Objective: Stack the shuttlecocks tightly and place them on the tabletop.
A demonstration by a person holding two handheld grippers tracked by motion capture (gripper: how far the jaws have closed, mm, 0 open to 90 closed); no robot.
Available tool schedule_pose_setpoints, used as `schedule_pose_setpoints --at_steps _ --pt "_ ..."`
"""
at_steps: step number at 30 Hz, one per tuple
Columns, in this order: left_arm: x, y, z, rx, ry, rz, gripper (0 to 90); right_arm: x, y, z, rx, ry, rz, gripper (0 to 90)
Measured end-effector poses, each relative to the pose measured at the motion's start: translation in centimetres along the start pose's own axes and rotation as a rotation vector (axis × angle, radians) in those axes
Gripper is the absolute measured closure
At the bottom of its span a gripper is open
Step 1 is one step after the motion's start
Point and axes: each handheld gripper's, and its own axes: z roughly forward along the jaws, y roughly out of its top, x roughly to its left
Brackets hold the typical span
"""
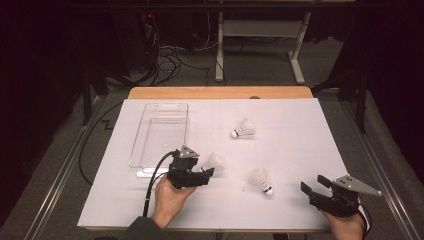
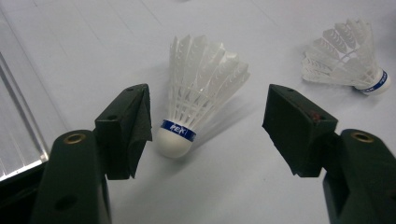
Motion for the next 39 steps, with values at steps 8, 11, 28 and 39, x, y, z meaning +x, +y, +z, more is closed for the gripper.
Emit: schedule_pose_setpoints --at_steps 8,11,28,39 --pt "0.1 0.8 0.5 0.018 0.006 -0.007 32.9 0.0 0.0 0.0 0.001 0.001 -0.001 30.8" --pt "0.0 1.4 0.7 0.024 0.008 -0.008 32.8 0.0 0.0 0.0 0.002 0.001 -0.001 30.8" --pt "-0.5 3.7 1.8 0.063 0.021 -0.011 32.2 0.0 0.0 0.1 0.003 0.005 -0.001 30.9" --pt "-0.7 5.3 2.5 0.092 0.040 -0.014 31.9 0.0 0.0 0.1 0.004 0.006 -0.002 30.9"
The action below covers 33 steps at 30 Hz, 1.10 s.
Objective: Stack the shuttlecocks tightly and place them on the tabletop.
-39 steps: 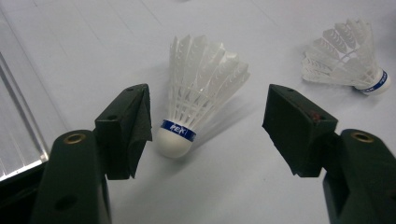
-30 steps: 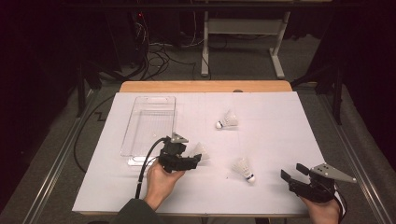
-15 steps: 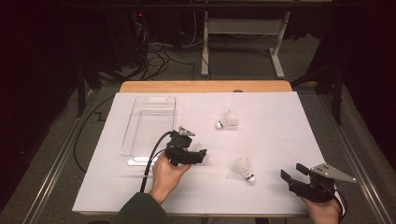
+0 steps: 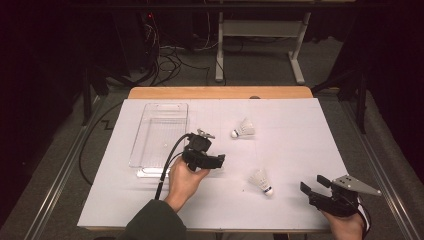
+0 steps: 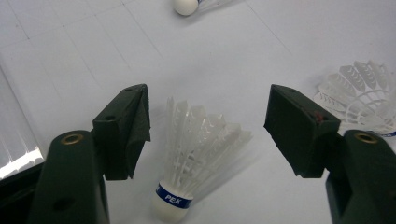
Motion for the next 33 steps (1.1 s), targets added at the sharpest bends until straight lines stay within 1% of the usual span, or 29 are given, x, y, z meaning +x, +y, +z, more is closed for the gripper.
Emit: schedule_pose_setpoints --at_steps 5,8,18,22,24,28,33 --pt "0.0 0.6 0.4 0.023 0.009 -0.007 32.1 0.0 0.0 0.0 -0.001 -0.001 -0.001 31.0" --pt "0.2 0.9 0.9 0.037 0.011 -0.022 32.4 0.0 0.0 0.0 -0.002 -0.002 0.000 31.0" --pt "0.5 1.1 1.8 0.075 0.021 -0.053 34.8 0.0 0.0 0.0 -0.002 -0.004 0.001 31.2" --pt "0.6 1.1 2.1 0.100 0.027 -0.055 35.4 0.0 0.0 0.0 -0.001 -0.004 0.001 31.2" --pt "0.6 1.1 2.2 0.101 0.026 -0.057 36.6 0.0 0.0 0.0 0.000 -0.003 0.001 31.2" --pt "0.7 1.1 2.4 0.125 0.019 -0.060 39.6 0.0 0.0 0.0 0.000 -0.004 0.002 31.2" --pt "0.6 1.1 2.5 0.132 0.012 -0.057 42.8 0.0 0.0 0.0 -0.001 -0.003 0.002 31.2"
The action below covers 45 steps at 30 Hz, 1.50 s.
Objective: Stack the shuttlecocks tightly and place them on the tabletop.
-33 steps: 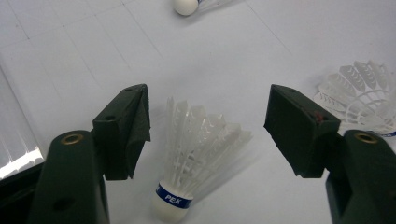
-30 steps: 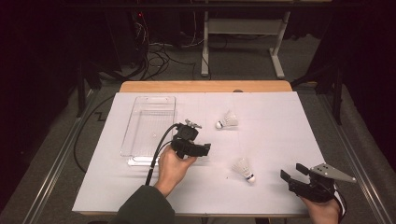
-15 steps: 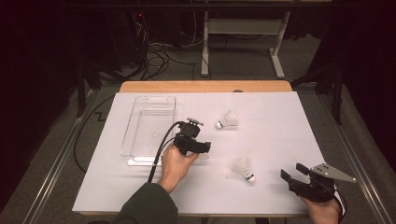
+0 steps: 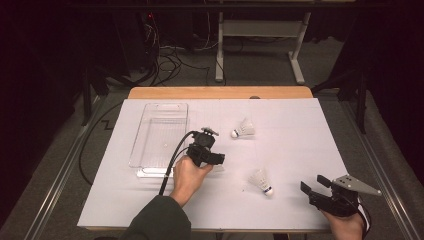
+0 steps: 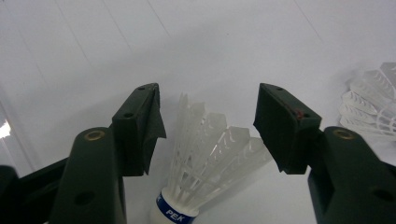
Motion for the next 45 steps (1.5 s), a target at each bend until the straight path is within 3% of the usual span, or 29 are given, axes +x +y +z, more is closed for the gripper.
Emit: schedule_pose_setpoints --at_steps 23,32,45 --pt "-0.3 -0.3 0.2 0.035 0.033 0.069 84.2 0.0 0.0 0.0 -0.003 0.002 -0.001 31.2" --pt "-0.2 -0.4 -0.1 0.027 0.052 0.095 88.2 0.0 0.0 0.0 -0.001 0.002 -0.001 31.2" --pt "1.4 0.0 -0.7 -0.007 0.052 0.106 88.5 0.0 0.0 0.0 0.002 0.000 0.000 31.2"
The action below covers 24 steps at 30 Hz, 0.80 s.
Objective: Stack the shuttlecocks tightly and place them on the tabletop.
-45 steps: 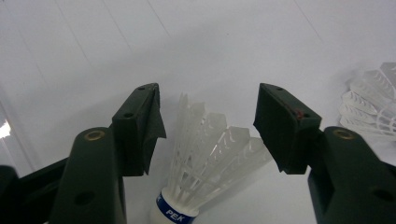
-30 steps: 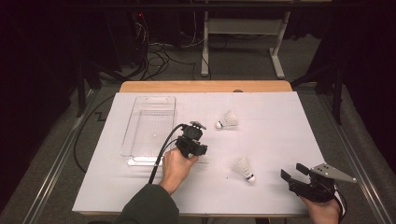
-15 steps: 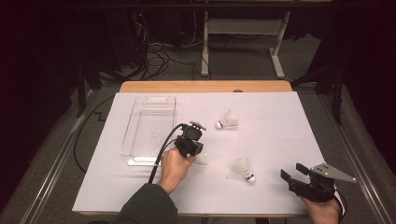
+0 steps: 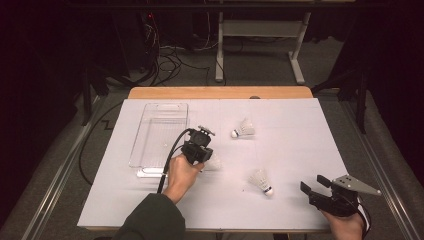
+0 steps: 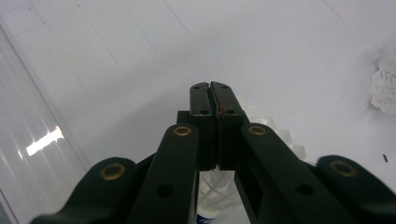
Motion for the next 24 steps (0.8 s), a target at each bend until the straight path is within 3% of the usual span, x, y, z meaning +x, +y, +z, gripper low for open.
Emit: schedule_pose_setpoints --at_steps 24 --pt "0.6 3.1 0.0 -0.014 0.024 0.071 88.4 0.0 0.0 0.1 0.008 0.000 -0.003 31.1"
